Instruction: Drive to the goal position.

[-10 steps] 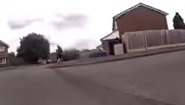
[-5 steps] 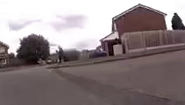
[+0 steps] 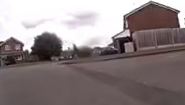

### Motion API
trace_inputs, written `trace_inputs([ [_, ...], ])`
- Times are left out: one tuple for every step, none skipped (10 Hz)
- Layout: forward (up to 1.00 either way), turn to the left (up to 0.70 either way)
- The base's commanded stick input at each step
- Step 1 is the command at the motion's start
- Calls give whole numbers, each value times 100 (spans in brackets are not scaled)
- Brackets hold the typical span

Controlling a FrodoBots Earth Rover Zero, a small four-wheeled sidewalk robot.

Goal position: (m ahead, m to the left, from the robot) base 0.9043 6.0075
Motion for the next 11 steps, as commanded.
trace_inputs([
  [-95,-36],
  [-39,-16],
  [98,0],
  [100,2],
  [100,11],
  [100,40],
  [100,40],
  [99,40],
  [99,40],
  [99,40],
  [99,40],
])
